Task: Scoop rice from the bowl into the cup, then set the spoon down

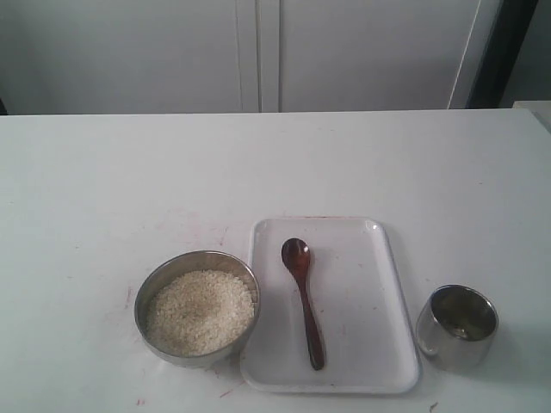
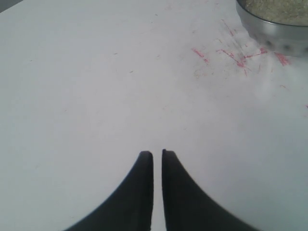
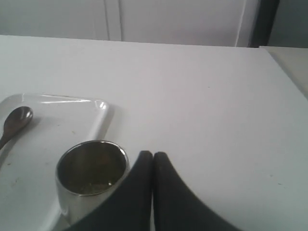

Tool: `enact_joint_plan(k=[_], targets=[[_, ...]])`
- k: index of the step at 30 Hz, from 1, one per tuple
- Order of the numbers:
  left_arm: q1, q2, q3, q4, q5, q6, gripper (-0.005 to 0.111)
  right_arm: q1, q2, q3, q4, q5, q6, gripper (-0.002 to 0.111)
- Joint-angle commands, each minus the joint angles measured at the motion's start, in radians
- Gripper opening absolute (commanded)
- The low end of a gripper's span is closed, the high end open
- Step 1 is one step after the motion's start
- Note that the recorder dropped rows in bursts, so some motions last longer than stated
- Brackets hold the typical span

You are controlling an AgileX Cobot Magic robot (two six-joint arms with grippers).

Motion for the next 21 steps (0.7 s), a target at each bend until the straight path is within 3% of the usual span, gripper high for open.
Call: enact_joint_plan(k=[1, 21], targets=[[-0.007, 0.000, 0.009, -0.006, 0.049, -0.006, 0.014, -0.008, -0.007, 0.005, 0.115, 0.006, -0.150, 0.000], [-0.007, 0.000, 0.009, -0.006, 0.049, -0.006, 0.014, -0.008, -0.007, 0.005, 0.115, 0.026, -0.095, 0.000]])
